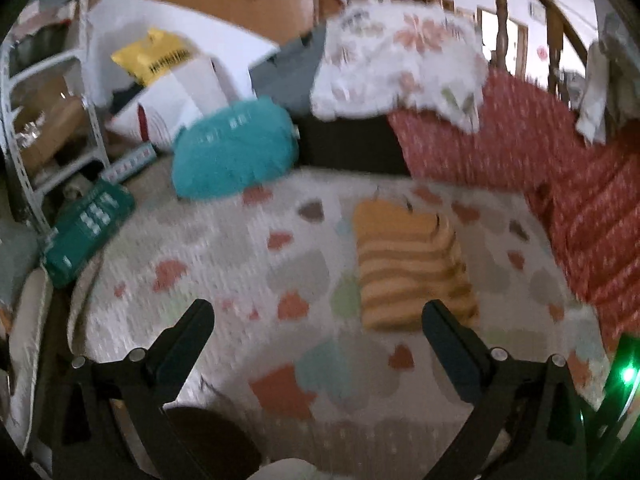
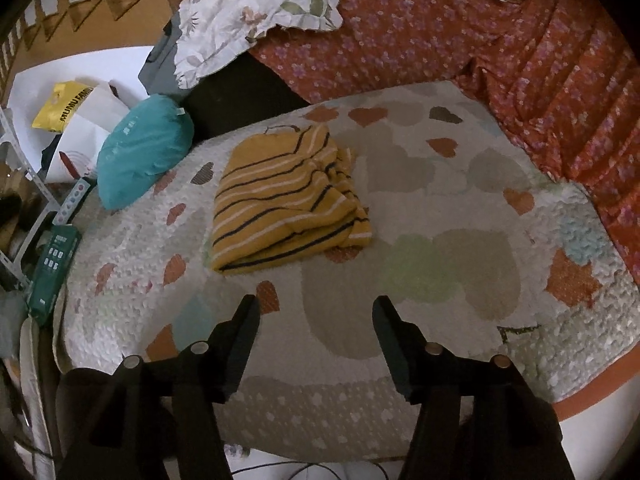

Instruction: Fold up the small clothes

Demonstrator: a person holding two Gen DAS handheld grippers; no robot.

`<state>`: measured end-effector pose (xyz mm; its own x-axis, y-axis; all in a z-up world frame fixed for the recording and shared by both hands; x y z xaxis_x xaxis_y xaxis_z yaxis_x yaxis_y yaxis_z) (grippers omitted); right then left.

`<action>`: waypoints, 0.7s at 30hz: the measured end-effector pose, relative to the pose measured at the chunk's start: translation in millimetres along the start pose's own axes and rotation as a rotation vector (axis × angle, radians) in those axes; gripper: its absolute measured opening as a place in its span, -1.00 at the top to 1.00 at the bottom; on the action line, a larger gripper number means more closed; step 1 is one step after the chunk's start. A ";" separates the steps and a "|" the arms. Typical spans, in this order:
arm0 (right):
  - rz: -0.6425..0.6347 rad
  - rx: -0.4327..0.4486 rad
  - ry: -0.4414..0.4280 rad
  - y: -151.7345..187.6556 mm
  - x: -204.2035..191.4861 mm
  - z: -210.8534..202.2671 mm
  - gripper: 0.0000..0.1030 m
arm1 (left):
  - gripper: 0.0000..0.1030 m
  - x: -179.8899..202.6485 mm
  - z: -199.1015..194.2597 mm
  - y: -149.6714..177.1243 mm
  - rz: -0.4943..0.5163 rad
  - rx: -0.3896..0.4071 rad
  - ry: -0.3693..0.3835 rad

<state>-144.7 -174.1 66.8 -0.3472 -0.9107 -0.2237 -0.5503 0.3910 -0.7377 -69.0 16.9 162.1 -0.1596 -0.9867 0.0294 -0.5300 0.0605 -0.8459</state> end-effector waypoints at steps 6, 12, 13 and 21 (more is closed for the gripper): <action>0.012 -0.021 0.015 8.0 7.2 5.7 -0.28 | -1.00 17.9 17.0 40.9 0.043 -0.141 0.021; -0.006 -0.048 0.031 14.9 9.1 16.6 -0.30 | -1.00 30.7 32.9 62.4 0.077 -0.213 0.037; -0.006 -0.052 0.036 15.5 10.6 18.5 -0.30 | -1.00 33.2 35.7 66.4 0.081 -0.227 0.042; -0.017 -0.068 0.075 19.3 22.9 29.5 -0.31 | -1.00 44.5 48.6 83.4 0.100 -0.292 0.073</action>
<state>-140.9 -191.4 28.6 -0.3919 -0.9057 -0.1617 -0.6056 0.3863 -0.6957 -79.9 -29.3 66.9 -0.2768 -0.9609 0.0012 -0.7235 0.2076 -0.6584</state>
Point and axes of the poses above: each gripper's, at about its wrist camera, not at the fingertips, and z roughly the way its jaws point, x to its right, y to its underside, the point moved 6 cm from there along z, roughly the way its jaws point, and after that the axes turned 8 degrees about x, right-handed, at the moved point
